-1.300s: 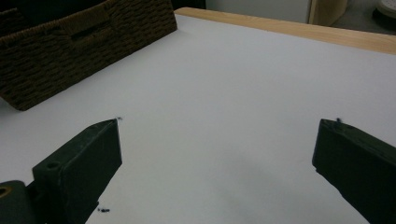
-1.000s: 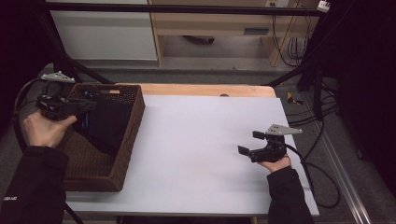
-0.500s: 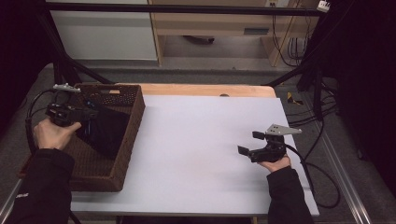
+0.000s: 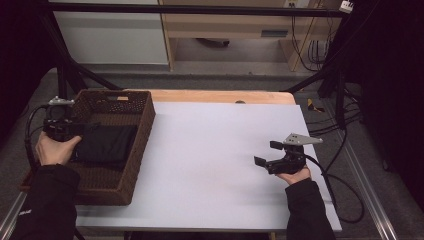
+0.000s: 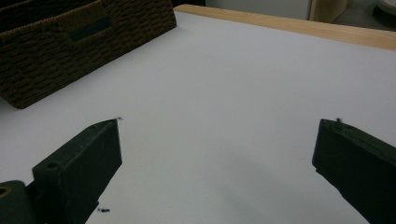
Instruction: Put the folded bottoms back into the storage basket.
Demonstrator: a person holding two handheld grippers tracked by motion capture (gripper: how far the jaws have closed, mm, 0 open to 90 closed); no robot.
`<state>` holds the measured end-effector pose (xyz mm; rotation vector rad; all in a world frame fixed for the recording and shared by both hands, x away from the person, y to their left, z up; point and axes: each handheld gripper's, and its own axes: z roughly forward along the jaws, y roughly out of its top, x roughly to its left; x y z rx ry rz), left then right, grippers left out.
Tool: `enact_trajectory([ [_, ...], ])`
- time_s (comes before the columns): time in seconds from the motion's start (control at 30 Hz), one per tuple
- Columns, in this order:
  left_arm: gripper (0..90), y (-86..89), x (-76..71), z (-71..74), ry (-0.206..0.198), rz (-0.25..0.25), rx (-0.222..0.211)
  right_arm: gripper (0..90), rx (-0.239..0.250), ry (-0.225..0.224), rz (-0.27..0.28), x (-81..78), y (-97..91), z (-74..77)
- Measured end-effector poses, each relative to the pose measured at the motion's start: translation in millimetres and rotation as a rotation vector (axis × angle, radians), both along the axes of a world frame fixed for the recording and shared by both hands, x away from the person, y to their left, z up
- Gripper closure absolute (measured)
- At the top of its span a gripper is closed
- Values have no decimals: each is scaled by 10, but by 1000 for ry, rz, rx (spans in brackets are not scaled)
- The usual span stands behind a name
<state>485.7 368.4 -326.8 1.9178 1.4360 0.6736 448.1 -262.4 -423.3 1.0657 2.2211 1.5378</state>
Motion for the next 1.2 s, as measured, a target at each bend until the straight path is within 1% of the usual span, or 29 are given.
enact_trajectory([
  [0.07, 115, -49, -31, 22, -19, -9, -4, 17, -2, 0, 1, 1, -1, 0],
  [0.2, 64, -135, -75, 56, -50, -27, -27, 17, 1, -1, 1, -1, 2, 0],
  [0.27, 47, -169, -91, 67, -61, -40, -44, 17, 2, 0, 1, -2, 0, 2],
  [0.33, 35, -206, -113, 77, -70, -48, -45, 17, 2, -1, 3, -2, -4, 4],
  [0.47, 27, -267, -155, 78, -88, -73, -59, 17, 3, -2, 3, -3, -5, 5],
  [0.63, 28, -322, -230, 70, -125, -103, -101, 17, 3, -2, 2, -4, -6, 6],
  [0.8, 28, -404, -298, 39, -147, -142, -135, 17, 3, -2, 3, -3, -5, 5],
  [1.07, 30, -635, -384, -56, -171, -211, -157, 17, 2, -2, 3, -3, -3, 4],
  [1.2, 33, -762, -413, -113, -174, -248, -154, 17, 2, -2, 3, -4, -2, 3],
])
